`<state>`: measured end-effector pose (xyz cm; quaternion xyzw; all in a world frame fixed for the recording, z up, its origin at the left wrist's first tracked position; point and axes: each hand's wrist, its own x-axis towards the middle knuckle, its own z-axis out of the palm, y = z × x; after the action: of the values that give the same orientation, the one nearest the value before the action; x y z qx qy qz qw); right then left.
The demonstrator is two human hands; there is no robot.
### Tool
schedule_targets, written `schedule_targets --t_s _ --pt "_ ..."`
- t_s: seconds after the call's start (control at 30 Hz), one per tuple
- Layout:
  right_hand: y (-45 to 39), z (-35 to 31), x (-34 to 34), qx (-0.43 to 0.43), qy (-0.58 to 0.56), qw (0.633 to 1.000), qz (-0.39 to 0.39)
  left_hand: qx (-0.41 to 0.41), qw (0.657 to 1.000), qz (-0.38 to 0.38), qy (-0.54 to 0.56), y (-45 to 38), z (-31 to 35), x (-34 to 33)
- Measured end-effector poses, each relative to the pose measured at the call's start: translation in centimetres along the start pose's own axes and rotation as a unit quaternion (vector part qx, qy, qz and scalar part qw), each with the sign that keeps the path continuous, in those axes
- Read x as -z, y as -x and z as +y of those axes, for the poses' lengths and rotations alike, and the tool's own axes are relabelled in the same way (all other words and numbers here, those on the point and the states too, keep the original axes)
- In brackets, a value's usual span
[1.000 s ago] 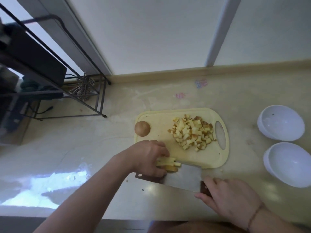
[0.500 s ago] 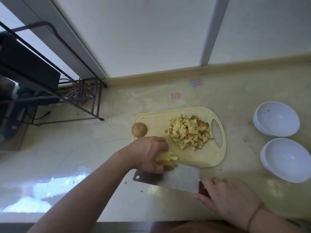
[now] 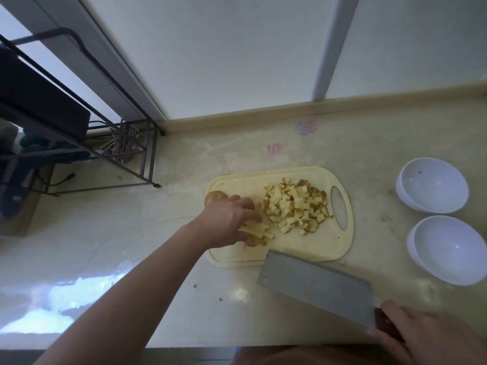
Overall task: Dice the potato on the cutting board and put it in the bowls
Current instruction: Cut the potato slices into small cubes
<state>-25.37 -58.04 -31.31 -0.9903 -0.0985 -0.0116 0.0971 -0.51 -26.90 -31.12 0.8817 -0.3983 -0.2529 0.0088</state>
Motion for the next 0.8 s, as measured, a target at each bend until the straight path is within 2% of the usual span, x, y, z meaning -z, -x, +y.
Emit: schedule_targets --t_s 0.27,0.4,0.47,0.63,0.7,0.8 --pt "-0.1 -0.2 1.7 -0.092 -0.073 0.992 -0.044 0.07 0.997 -0.014 0.039 0.0 1.1 -0.1" --pt "0.7 -0.3 1.8 -0.169 -0.111 0.974 -0.107 0.093 0.993 0.019 0.065 0.3 1.5 -0.4" --pt "0.9 -0.4 1.7 -0.184 -0.12 0.967 -0.128 0.081 0.994 0.03 0.069 0.5 1.5 -0.5" --pt "-0.5 -1.4 2.2 -0.217 -0.104 0.955 -0.174 0.012 0.999 -0.031 0.038 1.3 0.6 0.0" --pt "-0.8 -1.6 2.0 -0.237 -0.136 0.947 -0.169 -0.004 1.0 -0.019 0.011 1.4 0.5 -0.2" --pt "-0.9 -2.0 1.2 -0.273 -0.227 0.921 -0.16 -0.007 0.999 0.017 0.04 1.5 0.6 -0.9"
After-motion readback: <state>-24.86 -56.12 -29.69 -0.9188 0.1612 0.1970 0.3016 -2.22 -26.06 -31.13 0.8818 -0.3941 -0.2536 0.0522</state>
